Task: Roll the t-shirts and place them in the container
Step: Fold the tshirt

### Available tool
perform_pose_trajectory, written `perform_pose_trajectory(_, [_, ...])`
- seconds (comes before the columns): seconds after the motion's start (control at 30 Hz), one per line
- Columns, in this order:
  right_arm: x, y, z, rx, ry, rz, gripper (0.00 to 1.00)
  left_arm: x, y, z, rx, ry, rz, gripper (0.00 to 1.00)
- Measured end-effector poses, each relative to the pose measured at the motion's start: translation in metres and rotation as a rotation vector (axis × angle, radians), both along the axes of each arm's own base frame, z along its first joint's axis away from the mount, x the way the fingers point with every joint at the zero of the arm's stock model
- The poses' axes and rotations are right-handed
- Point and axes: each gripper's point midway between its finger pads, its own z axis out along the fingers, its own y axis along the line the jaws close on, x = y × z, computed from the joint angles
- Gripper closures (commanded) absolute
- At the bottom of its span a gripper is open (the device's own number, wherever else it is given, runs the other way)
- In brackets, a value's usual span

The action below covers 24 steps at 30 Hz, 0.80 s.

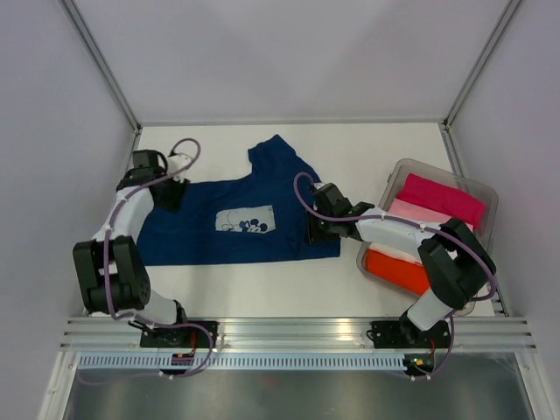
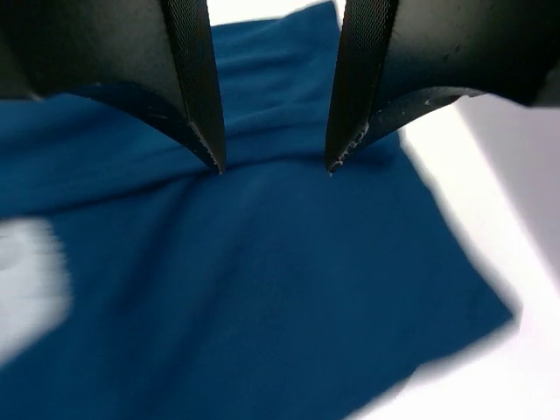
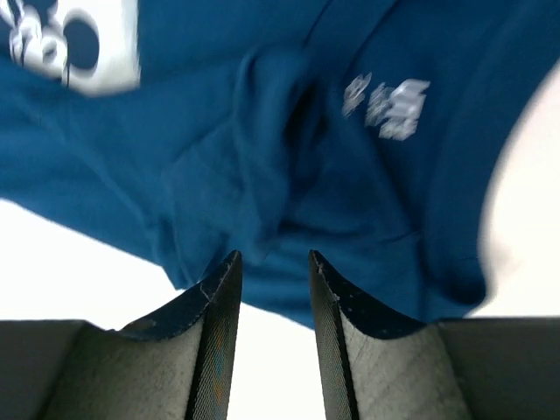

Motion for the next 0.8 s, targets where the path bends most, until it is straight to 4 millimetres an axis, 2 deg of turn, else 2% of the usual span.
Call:
perform_pose_trajectory(0.1, [-0.01,0.006,-0.007,0.023,0.025,0.012,0.57,-0.002,-0.08,0.024,-0.028,-0.081,-0.252,0.44])
perform_pose_trajectory(0.17, [-0.007,0.011,-0.007,0.046,0.019,0.004,0.62,-0.016,-0.128,0.031,-0.082,-0.1,-0.415,0.44])
perform_pose_trajectory(0.23, [-0.003,0.014,-0.005,0.065,0.007,-0.005,0.66,-0.031,-0.152,0.032,-0.129,-0.079,-0.496,0.44])
perform_pose_trajectory(0.27, [-0.001,0.016,-0.006,0.073,0.003,-0.011,0.7,-0.034,-0.157,0.031,-0.145,-0.073,-0.513,0.44])
perform_pose_trajectory(0.43, [0.002,0.02,-0.02,0.075,0.025,-0.032,0.78,-0.042,-0.165,0.019,-0.166,-0.01,-0.536,0.44])
perform_pose_trajectory(0.47, [0.001,0.019,-0.024,0.07,0.034,-0.034,0.86,-0.044,-0.169,0.016,-0.167,0.002,-0.547,0.44])
perform_pose_trajectory(0.57, [0.001,0.019,-0.026,0.069,0.041,-0.041,1.0,-0.05,-0.18,0.014,-0.17,0.019,-0.582,0.44])
perform_pose_trajectory(0.7, [0.005,0.022,-0.022,0.082,0.037,-0.052,1.0,-0.054,-0.189,0.013,-0.17,0.028,-0.612,0.44])
perform_pose_trajectory(0.8, [0.013,0.028,-0.012,0.117,0.024,-0.068,1.0,-0.055,-0.191,0.012,-0.173,0.031,-0.613,0.43])
